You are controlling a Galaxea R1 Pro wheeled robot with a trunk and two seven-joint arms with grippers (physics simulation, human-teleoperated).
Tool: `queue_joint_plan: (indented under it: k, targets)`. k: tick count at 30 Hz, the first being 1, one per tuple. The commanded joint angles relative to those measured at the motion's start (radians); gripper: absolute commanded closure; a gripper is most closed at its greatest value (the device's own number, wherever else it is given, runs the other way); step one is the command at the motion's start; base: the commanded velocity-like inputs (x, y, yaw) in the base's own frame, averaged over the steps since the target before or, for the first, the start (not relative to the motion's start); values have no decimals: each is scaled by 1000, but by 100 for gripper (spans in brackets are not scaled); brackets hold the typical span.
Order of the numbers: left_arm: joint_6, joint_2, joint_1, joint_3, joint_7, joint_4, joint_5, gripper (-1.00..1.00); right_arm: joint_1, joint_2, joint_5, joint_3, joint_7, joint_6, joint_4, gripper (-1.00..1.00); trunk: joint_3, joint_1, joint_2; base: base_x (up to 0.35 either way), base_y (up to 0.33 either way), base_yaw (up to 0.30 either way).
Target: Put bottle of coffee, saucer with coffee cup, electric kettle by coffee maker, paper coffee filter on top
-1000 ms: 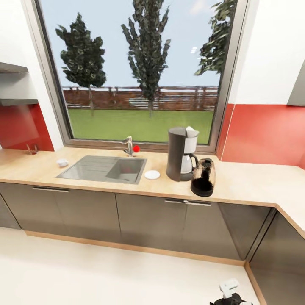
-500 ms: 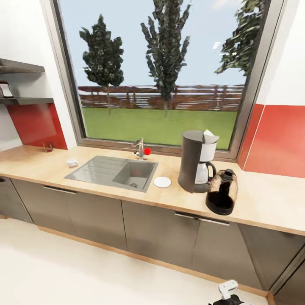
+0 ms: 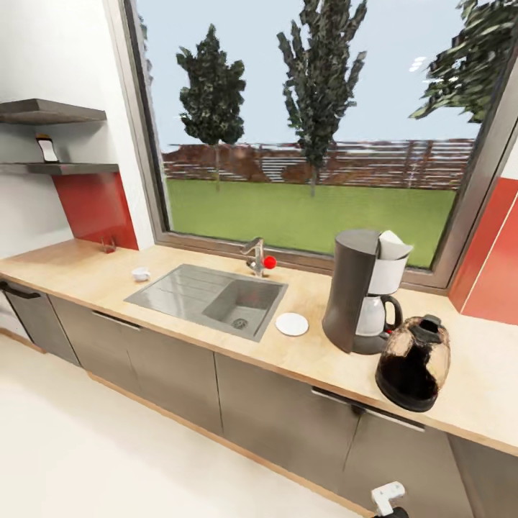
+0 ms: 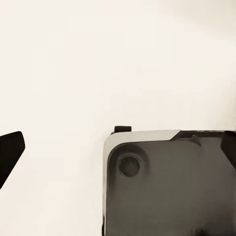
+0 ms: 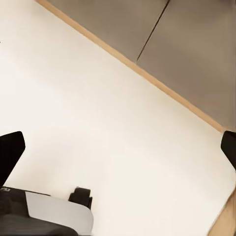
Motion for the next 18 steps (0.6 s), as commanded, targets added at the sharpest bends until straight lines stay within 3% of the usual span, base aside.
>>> queue_joint_plan:
  k: [1, 10, 18]
  targets:
    - [-4, 0, -1, -1, 2, 1, 2, -100, 1, 2, 4, 4, 2, -3, 0, -100, -3, 1, -2, 187, -279, 275]
    - [-5, -7, -1, 2, 2, 2, 3, -100, 24, 28, 5, 4, 3, -1, 1, -100, -8, 1, -2, 70, -286, 275]
    - [-6, -7, -1, 1, -7, 6, 2, -100, 35, 48, 7, 4, 2, 0, 2, -100, -12, 1, -2, 2, -56, 275]
